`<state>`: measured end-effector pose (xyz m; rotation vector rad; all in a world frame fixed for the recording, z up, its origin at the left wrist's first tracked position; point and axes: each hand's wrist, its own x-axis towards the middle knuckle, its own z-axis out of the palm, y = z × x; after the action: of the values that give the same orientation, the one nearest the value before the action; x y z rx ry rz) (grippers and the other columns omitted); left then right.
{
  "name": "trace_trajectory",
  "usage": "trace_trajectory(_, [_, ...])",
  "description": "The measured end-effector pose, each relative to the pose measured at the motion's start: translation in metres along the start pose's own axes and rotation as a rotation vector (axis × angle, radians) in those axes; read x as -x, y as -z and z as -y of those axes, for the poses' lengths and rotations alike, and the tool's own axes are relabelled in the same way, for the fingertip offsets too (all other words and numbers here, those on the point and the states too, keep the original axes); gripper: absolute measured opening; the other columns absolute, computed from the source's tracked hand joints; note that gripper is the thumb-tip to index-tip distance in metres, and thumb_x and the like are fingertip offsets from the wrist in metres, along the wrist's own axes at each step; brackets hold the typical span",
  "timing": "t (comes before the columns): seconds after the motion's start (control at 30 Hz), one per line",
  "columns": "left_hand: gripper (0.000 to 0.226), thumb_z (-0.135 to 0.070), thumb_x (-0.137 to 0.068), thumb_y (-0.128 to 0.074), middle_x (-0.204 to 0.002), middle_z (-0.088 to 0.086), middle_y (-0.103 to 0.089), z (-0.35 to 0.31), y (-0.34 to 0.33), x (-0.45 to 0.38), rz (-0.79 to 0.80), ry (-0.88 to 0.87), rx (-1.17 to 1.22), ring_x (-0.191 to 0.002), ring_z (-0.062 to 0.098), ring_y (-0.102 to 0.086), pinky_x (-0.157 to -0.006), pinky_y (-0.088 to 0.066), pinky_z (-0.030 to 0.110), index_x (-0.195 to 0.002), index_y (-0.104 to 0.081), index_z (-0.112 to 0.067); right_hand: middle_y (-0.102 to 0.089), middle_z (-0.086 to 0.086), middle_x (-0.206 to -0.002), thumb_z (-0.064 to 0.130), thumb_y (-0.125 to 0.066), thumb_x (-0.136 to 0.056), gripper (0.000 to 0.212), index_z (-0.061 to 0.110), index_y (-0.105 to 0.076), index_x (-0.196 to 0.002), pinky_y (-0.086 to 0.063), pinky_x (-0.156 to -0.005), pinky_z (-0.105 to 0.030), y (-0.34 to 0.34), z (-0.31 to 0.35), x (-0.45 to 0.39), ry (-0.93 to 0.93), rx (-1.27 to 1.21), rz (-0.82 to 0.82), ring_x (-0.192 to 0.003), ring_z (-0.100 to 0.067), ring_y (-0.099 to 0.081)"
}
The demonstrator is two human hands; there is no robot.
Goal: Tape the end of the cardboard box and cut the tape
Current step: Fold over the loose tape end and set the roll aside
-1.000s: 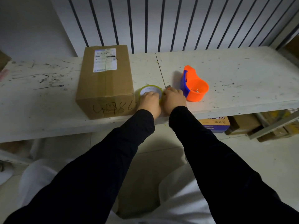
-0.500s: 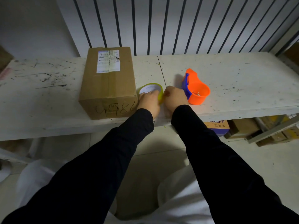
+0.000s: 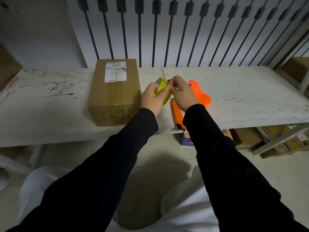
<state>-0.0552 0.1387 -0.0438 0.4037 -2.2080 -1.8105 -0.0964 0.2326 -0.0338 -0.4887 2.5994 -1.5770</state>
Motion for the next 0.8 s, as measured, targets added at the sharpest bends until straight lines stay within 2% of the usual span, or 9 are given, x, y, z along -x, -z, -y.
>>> trace_trajectory(0.07, [0.028, -0.030, -0.089, -0.055, -0.070, -0.004, -0.048, -0.002, 0.006, 0.003, -0.077, 0.010, 0.031, -0.077, 0.019, -0.049, -0.065, -0.038, 0.028, -0.065, -0.042, -0.024, -0.053, -0.004, -0.096, 0.012, -0.044, -0.095, 0.008, 0.012, -0.049, -0.090, -0.041, -0.076, -0.024, -0.002, 0.009, 0.003, 0.026, -0.006, 0.007, -0.091, -0.016, -0.049])
trace_trajectory(0.23, [0.035, -0.031, -0.088, -0.057, -0.063, -0.002, -0.043, -0.008, 0.021, 0.010, -0.205, 0.047, 0.150, -0.069, 0.018, -0.045, -0.066, -0.038, 0.031, -0.059, -0.041, -0.021, -0.058, -0.011, -0.109, 0.013, -0.050, -0.092, 0.006, 0.012, -0.054, -0.088, -0.039, -0.094, -0.030, -0.008, 0.028, 0.010, 0.086, -0.017, 0.025, -0.107, -0.020, -0.052])
trace_trajectory(0.43, [0.036, -0.025, -0.086, -0.061, -0.060, -0.001, -0.046, -0.020, 0.034, 0.021, -0.254, 0.090, 0.369, -0.058, 0.012, -0.043, -0.055, -0.036, 0.023, -0.054, -0.044, -0.020, -0.058, -0.011, -0.115, 0.012, -0.050, -0.092, 0.007, 0.011, -0.057, -0.091, -0.038, -0.098, -0.031, -0.011, 0.050, 0.020, 0.124, -0.015, 0.028, -0.111, -0.018, -0.050])
trace_trajectory(0.53, [0.033, -0.024, -0.089, -0.057, -0.060, -0.003, -0.046, -0.024, 0.037, 0.026, -0.247, 0.049, 0.397, -0.056, 0.008, -0.044, -0.053, -0.036, 0.020, -0.058, -0.045, -0.021, -0.057, -0.013, -0.117, 0.012, -0.048, -0.093, 0.008, 0.010, -0.056, -0.092, -0.038, -0.092, -0.026, -0.010, 0.063, 0.023, 0.145, 0.031, 0.013, -0.107, -0.017, -0.050])
trace_trajectory(0.6, [0.024, -0.020, -0.090, -0.055, -0.067, -0.004, -0.050, -0.026, 0.041, 0.030, -0.237, 0.005, 0.386, -0.063, 0.007, -0.048, -0.060, -0.039, 0.019, -0.067, -0.048, -0.020, -0.057, -0.012, -0.112, 0.012, -0.046, -0.094, 0.009, 0.011, -0.055, -0.089, -0.038, -0.081, -0.021, -0.010, 0.071, 0.023, 0.155, 0.094, 0.012, -0.100, -0.016, -0.049])
trace_trajectory(0.67, [0.010, -0.015, -0.090, -0.055, -0.088, -0.001, -0.057, -0.025, 0.045, 0.031, -0.214, -0.005, 0.398, -0.084, 0.012, -0.055, -0.078, -0.043, 0.024, -0.090, -0.045, -0.019, -0.055, -0.009, -0.102, 0.011, -0.045, -0.094, 0.011, 0.010, -0.052, -0.086, -0.037, -0.073, -0.019, -0.010, 0.078, 0.022, 0.159, 0.181, 0.036, -0.094, -0.017, -0.049])
trace_trajectory(0.7, [0.018, -0.013, -0.090, -0.055, -0.099, 0.003, -0.057, -0.023, 0.048, 0.032, -0.199, -0.001, 0.390, -0.095, 0.015, -0.054, -0.086, -0.042, 0.026, -0.099, -0.041, -0.021, -0.053, -0.007, -0.098, 0.012, -0.045, -0.094, 0.011, 0.010, -0.052, -0.085, -0.038, -0.071, -0.018, -0.011, 0.080, 0.022, 0.158, 0.222, 0.053, -0.092, -0.017, -0.049])
trace_trajectory(0.73, [0.024, -0.011, -0.090, -0.054, -0.105, 0.006, -0.057, -0.023, 0.051, 0.033, -0.173, -0.011, 0.377, -0.100, 0.017, -0.053, -0.089, -0.041, 0.026, -0.105, -0.040, -0.024, -0.054, -0.006, -0.096, 0.012, -0.046, -0.094, 0.011, 0.011, -0.052, -0.085, -0.040, -0.070, -0.018, -0.012, 0.081, 0.022, 0.160, 0.252, 0.068, -0.090, -0.017, -0.049])
trace_trajectory(0.8, [0.021, -0.006, -0.091, -0.049, -0.109, 0.010, -0.058, -0.022, 0.057, 0.035, -0.106, -0.075, 0.346, -0.106, 0.019, -0.054, -0.091, -0.041, 0.026, -0.100, -0.048, -0.026, -0.059, -0.010, -0.099, 0.014, -0.046, -0.094, 0.012, 0.011, -0.052, -0.084, -0.042, -0.075, -0.023, -0.014, 0.082, 0.023, 0.170, 0.288, 0.098, -0.093, -0.021, -0.054])
